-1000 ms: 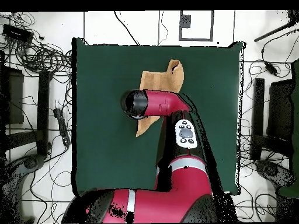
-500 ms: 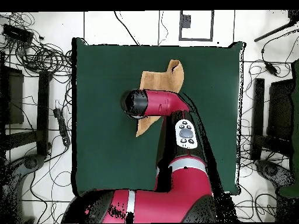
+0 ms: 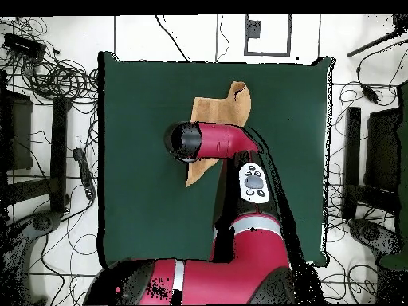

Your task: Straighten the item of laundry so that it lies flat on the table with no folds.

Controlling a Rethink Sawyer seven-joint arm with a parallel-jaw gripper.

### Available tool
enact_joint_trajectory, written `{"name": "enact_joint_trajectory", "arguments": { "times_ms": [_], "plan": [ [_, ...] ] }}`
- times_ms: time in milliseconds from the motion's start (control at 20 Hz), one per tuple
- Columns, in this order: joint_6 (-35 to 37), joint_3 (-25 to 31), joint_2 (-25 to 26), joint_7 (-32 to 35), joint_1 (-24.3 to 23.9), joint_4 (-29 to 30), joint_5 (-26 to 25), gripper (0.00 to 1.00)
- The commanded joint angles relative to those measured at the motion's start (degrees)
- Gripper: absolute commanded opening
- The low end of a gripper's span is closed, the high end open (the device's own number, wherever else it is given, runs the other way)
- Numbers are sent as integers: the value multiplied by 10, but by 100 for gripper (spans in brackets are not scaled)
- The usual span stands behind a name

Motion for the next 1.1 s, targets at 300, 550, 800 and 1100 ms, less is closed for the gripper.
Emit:
{"name": "enact_joint_trajectory", "arguments": {
  "times_ms": [300,550,800,1100],
  "plan": [
    [27,26,13,62,20,37,2,100],
    [27,25,20,62,22,30,1,100],
    [30,25,23,60,22,22,1,100],
    [27,26,24,58,20,24,0,100]
  ]
}}
